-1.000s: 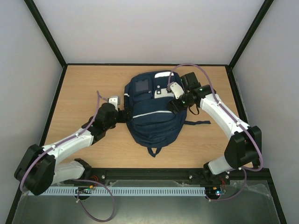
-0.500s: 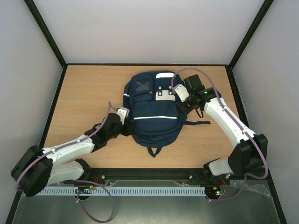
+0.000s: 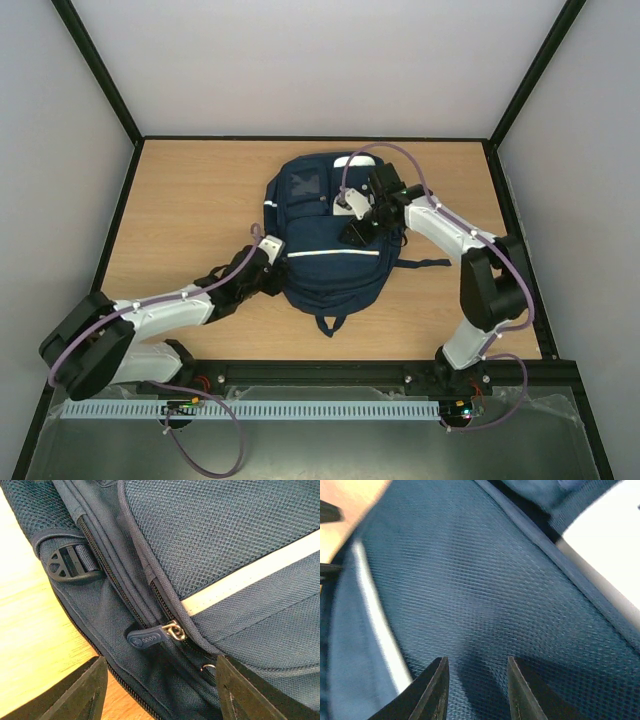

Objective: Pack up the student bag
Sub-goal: Zip the student bag at the center of the board.

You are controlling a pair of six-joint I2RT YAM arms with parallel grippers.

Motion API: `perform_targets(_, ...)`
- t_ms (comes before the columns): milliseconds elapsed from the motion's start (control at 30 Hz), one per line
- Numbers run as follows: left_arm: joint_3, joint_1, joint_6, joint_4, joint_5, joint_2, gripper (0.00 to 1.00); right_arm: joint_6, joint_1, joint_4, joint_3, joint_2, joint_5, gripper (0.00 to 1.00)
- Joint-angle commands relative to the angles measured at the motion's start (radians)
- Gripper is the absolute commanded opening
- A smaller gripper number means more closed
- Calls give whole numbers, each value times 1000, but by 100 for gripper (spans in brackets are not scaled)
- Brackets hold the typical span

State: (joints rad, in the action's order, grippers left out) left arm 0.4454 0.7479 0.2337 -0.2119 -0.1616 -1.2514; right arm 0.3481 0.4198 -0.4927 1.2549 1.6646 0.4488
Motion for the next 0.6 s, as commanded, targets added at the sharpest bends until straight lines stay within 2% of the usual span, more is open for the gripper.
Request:
perform_targets(0, 8, 6, -43, -59, -40, -55, 63, -70, 0, 55, -27, 37, -113, 33)
perform_targets(267, 1, 25, -131, -195, -23, -143, 63, -92, -4, 93, -41, 120, -339, 33)
perform_targets(433, -24, 24, -177, -278, 92, -156, 62, -89, -4, 88, -44, 150, -352, 33)
perform_targets(567, -37, 25, -151, -273, 153, -124, 60, -82, -4, 89, -53, 135, -349, 34)
